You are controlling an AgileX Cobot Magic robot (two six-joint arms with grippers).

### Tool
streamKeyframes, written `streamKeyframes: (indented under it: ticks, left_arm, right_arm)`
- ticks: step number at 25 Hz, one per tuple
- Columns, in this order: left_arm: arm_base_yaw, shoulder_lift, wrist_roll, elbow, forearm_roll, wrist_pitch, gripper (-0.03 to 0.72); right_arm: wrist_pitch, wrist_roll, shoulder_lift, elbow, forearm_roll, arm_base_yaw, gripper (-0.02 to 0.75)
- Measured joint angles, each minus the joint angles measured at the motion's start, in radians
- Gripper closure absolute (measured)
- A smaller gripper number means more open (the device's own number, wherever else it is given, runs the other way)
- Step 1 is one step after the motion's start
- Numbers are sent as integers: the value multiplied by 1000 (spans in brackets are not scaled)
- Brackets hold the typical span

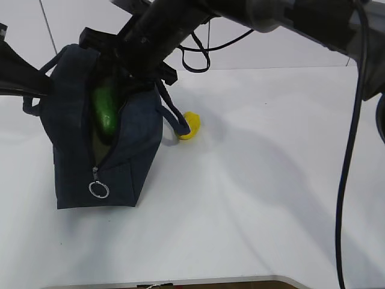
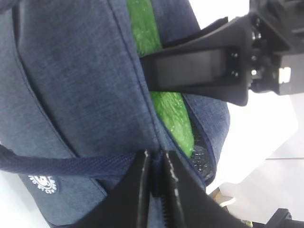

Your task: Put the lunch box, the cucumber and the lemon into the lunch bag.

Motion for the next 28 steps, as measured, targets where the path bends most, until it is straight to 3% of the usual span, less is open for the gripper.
streamKeyframes:
  ticks: [11,18,28]
  left_arm:
    - [0,2,0,0,0,0,677]
    - [0,2,0,0,0,-1,677]
    - [4,2,2,0,48,-12,677]
  right_arm:
    - [2,-2,0,0,-6,0,302]
    - [109,-36,0,-47,-24,0,300]
    - [237,-40,0,-275,-269,0,300]
